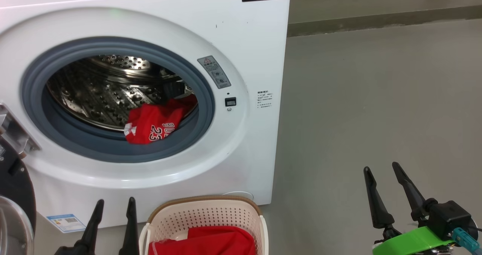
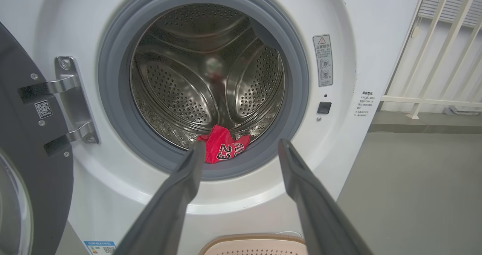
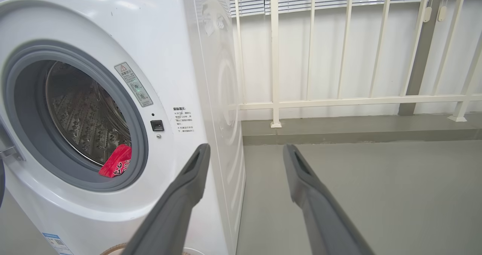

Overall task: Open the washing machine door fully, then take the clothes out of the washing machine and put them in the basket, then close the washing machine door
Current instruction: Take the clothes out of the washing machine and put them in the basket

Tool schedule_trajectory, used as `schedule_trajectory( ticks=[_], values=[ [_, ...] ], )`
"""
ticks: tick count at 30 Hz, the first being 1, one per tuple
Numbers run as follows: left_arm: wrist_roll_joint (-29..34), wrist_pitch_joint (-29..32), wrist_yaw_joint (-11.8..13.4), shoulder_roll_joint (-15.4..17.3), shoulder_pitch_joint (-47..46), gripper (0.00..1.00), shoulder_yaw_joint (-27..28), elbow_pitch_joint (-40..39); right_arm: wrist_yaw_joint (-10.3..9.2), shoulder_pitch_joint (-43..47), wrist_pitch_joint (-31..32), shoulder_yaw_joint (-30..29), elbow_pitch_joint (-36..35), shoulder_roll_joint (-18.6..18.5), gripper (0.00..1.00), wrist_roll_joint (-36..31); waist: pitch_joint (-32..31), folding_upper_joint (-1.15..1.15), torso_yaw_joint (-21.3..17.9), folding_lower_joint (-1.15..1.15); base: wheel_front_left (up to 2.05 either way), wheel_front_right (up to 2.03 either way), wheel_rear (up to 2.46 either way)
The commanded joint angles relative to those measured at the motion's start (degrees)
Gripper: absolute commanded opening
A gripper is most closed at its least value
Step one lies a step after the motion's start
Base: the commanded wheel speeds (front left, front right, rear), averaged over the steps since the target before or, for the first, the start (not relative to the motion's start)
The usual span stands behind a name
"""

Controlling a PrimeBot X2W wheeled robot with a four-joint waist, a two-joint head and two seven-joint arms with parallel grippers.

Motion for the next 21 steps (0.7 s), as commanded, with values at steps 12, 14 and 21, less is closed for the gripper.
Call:
schedule_trajectory(
  ticks=[12,14,21],
  values=[
    [0.4,-0.7,0.4,0.0,0.9,1.0,2.9,-3.4,0.36,-0.2,-0.4,0.7,-1.9,-0.3,1.0,-1.0,0.0,0.0,0.3,0.0,0.0,0.0,0.0],
    [0.4,-0.7,0.4,-0.1,0.9,1.0,3.0,-3.5,0.36,-0.2,-0.4,0.7,-1.8,-0.3,1.0,-0.9,0.0,0.0,0.2,0.0,0.0,0.0,0.0],
    [0.5,-0.7,0.2,-0.2,0.9,1.0,3.1,-3.4,0.36,-0.5,-0.4,0.8,-1.3,-0.3,1.0,-0.9,0.2,0.0,-0.3,0.0,0.0,0.0,0.0]
  ],
)
